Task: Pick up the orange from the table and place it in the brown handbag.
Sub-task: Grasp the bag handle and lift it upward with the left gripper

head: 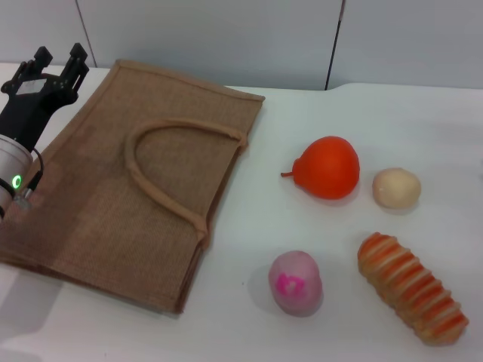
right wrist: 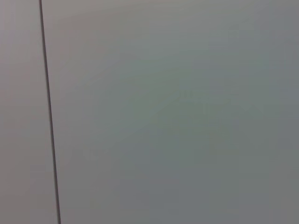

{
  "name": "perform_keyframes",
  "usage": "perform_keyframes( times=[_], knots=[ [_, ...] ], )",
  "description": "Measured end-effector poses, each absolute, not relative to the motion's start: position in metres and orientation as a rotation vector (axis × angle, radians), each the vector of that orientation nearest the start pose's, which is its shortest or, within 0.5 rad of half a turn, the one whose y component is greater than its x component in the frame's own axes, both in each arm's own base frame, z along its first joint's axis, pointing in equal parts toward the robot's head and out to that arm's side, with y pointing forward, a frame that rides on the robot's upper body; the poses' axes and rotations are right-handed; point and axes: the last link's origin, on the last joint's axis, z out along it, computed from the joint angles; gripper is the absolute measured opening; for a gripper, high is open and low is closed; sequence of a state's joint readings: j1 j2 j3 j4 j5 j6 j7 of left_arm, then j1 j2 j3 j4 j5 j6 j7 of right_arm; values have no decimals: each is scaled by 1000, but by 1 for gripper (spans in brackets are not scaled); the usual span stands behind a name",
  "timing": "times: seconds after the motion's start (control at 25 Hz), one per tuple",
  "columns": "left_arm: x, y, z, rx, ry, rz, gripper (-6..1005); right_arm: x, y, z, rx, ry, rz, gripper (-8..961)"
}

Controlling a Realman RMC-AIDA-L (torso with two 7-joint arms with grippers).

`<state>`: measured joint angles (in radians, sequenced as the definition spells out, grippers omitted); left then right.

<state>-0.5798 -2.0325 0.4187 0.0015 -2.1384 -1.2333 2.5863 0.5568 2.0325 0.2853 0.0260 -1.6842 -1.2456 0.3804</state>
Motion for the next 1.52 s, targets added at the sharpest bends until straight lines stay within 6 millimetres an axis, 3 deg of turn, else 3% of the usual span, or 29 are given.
perform_keyframes(
  times=[0.64,1.52],
  knots=[
    [-321,372,29,-1541,-692,-939,648,323,362,28,-1541,561,849,805],
    [-320,410,8,-1730,-1029,-782,648,328,362,27,-1543,580,821,804]
  ],
)
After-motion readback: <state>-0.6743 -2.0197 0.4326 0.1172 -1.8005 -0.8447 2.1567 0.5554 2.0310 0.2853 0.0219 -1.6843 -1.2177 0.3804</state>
